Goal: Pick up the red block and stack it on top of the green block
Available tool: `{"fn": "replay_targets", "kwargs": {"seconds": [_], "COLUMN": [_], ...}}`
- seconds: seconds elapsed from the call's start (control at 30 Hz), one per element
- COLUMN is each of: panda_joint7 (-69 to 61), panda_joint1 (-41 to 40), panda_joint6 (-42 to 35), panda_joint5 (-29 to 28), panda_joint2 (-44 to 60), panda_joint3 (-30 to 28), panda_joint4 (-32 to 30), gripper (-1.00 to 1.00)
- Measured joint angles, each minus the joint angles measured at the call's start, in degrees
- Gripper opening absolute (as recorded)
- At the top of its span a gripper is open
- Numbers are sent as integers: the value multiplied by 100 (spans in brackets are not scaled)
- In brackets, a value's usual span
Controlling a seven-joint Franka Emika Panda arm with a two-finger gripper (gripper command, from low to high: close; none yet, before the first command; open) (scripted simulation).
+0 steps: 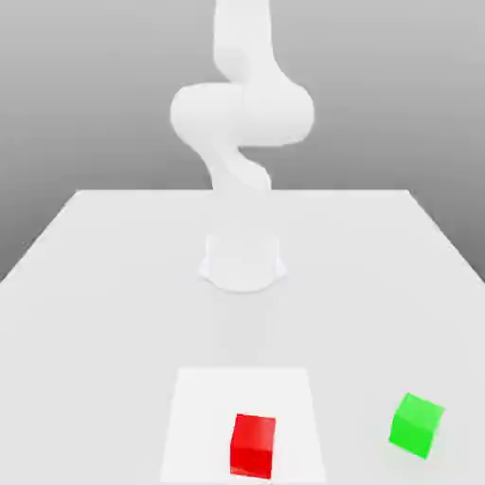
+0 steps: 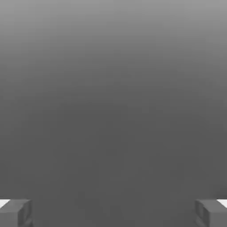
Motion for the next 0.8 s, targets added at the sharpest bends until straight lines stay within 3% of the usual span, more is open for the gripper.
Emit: {"fn": "replay_targets", "kwargs": {"seconds": [0.8], "panda_joint7": [975], "panda_joint1": [-199], "panda_joint6": [2026], "panda_joint5": [-160], "panda_joint2": [5013], "panda_joint3": [317], "panda_joint4": [-1042], "gripper": [0]}}
